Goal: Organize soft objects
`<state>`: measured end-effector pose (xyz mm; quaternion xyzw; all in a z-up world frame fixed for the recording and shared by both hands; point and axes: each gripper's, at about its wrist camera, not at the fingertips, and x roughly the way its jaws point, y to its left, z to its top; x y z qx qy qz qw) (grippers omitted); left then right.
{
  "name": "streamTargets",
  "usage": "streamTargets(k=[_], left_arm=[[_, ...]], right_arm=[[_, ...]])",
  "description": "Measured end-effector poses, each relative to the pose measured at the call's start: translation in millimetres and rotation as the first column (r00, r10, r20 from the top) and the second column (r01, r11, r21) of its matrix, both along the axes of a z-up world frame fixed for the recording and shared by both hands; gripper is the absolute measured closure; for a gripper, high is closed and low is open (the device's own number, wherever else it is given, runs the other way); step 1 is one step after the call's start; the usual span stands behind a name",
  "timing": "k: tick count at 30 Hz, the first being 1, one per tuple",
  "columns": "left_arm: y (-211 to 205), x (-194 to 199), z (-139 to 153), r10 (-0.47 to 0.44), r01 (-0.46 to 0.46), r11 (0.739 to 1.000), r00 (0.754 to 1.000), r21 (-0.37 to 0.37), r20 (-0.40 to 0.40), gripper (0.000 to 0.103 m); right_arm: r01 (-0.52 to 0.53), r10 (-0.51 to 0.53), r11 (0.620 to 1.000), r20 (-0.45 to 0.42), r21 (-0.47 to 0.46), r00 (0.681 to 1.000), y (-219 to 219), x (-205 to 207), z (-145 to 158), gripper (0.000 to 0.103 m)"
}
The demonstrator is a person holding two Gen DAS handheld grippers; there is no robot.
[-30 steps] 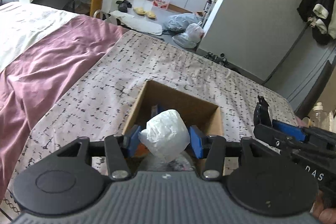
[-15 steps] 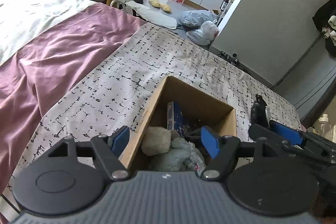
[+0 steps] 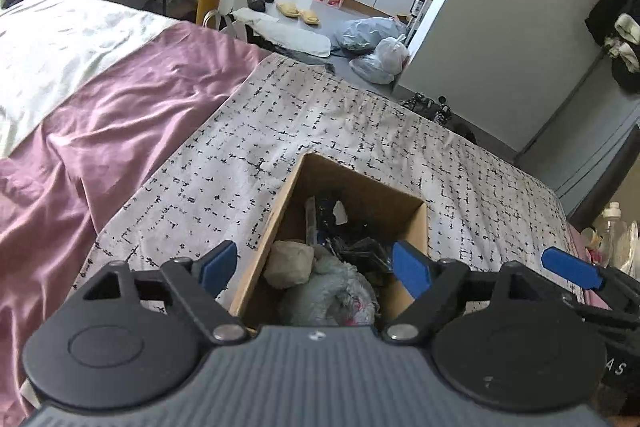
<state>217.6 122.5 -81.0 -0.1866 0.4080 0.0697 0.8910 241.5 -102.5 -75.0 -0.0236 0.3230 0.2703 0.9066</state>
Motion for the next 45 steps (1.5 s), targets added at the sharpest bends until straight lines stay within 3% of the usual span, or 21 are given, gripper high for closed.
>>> streamTargets(k=[6, 12, 15, 18, 23, 32, 45], left_arm=[[-12, -15, 14, -0.022, 0.021, 0.999, 1.0, 0.031, 0.022, 0.008], [-19, -28, 24, -0.027, 0.026, 0.999, 0.999, 0.046, 0.031, 0.0], [-24, -36, 30, -0.039, 0.037, 0.998, 0.998, 0.049, 0.039, 0.0], [-29, -45, 34, -0.046, 0.044, 0.998, 0.998, 0.048, 0.049, 0.0], [-37, -58, 42, -0.056, 0.051, 0.995, 0.996, 0.082, 0.063, 0.0], [-42, -101, 55, -0.091, 0.085, 0.994, 0.991, 0.069, 0.098, 0.0], [-68, -149, 88, -0.186, 0.165, 0.972, 0.975, 0.168, 0.121, 0.0]], right_arm=[[0.03, -0.031, 0.999, 0.019, 0.021, 0.999, -8, -15, 8, 0.008], [0.057, -0.059, 0.998, 0.036, 0.041, 0.998, -22, -31, 13, 0.0], [0.108, -0.11, 0.993, 0.023, 0.05, 0.994, -32, -35, 15, 0.0], [0.115, -0.111, 0.984, -0.04, 0.133, 0.993, -47, -38, 14, 0.0], [0.164, -0.155, 0.963, -0.055, 0.212, 0.986, -64, -60, 10, 0.0], [0.181, -0.181, 0.974, -0.011, 0.136, 0.983, -67, -99, 23, 0.0], [0.26, -0.262, 0.958, -0.001, 0.125, 0.965, -98, -146, 37, 0.0]])
